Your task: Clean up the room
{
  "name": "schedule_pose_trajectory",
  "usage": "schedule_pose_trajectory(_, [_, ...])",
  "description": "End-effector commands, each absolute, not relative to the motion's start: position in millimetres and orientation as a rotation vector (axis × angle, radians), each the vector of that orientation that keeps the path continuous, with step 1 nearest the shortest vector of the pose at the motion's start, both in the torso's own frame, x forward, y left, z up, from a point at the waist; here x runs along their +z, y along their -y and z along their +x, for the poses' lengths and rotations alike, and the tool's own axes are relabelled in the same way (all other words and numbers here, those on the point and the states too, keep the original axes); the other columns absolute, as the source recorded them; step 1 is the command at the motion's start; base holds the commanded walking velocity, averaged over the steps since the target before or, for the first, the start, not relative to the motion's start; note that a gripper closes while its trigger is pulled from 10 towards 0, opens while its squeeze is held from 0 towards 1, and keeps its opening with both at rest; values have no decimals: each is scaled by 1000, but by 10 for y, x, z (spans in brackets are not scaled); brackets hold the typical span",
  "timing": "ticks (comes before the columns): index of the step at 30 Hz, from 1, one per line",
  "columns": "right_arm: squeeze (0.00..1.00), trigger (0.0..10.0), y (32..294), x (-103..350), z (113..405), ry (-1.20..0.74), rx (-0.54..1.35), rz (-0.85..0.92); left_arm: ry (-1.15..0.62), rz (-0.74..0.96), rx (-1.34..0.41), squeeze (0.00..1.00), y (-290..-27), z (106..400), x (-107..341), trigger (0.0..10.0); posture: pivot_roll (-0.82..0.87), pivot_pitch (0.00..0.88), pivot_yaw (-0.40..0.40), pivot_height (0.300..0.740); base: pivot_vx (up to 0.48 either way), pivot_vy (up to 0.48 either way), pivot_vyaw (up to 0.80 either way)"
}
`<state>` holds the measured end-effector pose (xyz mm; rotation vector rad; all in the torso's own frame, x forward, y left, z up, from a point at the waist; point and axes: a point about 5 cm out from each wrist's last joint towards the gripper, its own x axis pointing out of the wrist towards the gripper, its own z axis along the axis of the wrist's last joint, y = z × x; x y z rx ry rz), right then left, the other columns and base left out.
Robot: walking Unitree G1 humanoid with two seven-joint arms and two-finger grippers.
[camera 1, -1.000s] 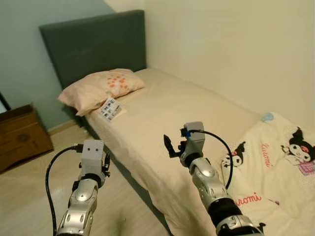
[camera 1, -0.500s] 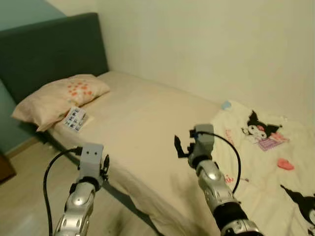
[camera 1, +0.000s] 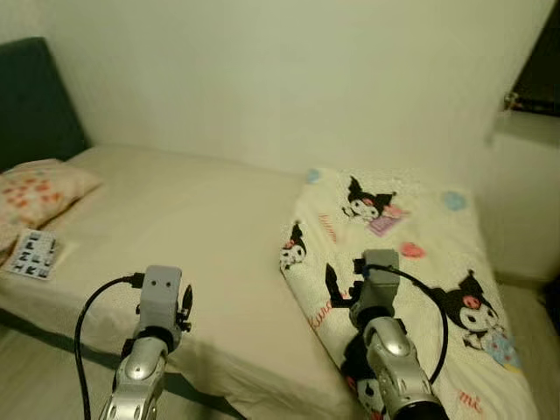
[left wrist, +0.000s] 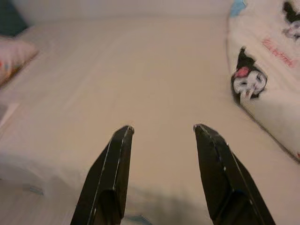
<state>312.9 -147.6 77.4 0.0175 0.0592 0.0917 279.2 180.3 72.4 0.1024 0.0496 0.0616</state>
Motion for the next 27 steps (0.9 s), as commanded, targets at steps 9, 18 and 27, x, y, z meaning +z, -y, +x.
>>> schedule_pose_trajectory(9, [0, 10000, 1556, 893, 3196, -45, 93, -9, -1, 100, 90, 0, -1838, 2824, 828, 10000, -71, 57, 12, 738, 0, 0, -800])
schedule_pose_trajectory(18, [0, 10000, 1601, 960, 3245, -37, 82, -13, 9, 85, 90, 0, -1765, 2836, 849, 10000, -72, 52, 13, 738, 0, 0, -800])
schedule_pose_trajectory(27, [0, 10000, 1557, 935, 3234, -46, 99, -11, 8, 81, 77, 0, -1715, 2855, 851, 10000, -76, 40, 21, 738, 0, 0, -800])
